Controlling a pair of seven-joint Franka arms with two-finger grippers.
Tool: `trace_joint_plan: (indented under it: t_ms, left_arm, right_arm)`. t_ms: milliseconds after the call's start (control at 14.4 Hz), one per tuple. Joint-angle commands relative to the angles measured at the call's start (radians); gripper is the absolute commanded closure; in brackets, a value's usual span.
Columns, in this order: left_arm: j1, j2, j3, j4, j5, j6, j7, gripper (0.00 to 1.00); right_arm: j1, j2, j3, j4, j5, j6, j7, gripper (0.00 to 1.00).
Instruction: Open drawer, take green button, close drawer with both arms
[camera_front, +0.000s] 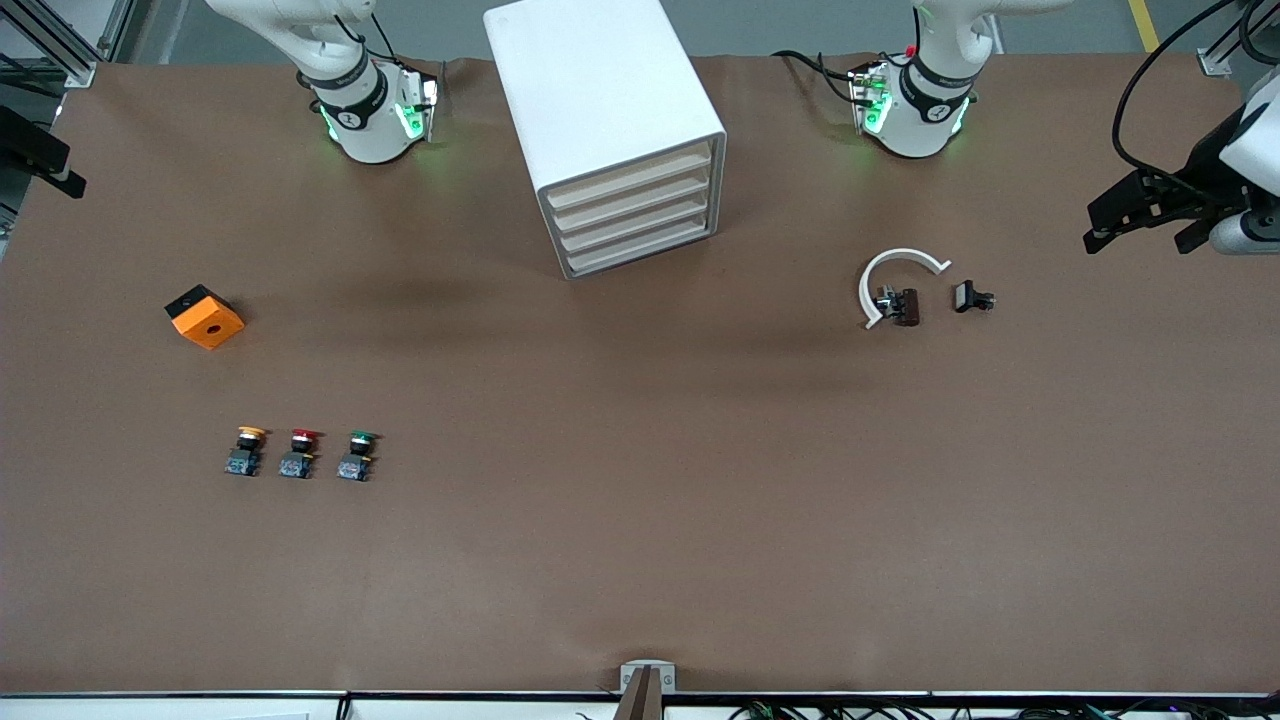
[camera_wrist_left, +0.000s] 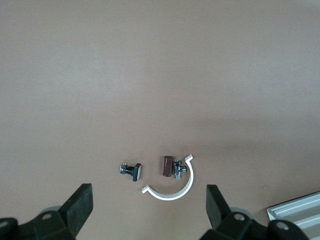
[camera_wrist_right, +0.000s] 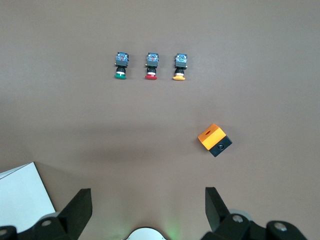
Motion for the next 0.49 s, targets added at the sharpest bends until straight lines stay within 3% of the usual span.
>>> trace_joint_plan:
  t_ms: [0,418]
  left_arm:
    - [0.005,0.011,-0.005,0.031,0.001,-0.024,-0.008,0.00]
    - [0.005,0.013,-0.005,0.031,0.001,-0.024,-0.008,0.00]
  right_arm:
    - [-0.018,-0.017,0.005,-0.014,-0.001,0.008,-0.003,0.00]
    - [-0.026,-0.014,0.005,-0.015,0.005,0.042,-0.003,0.00]
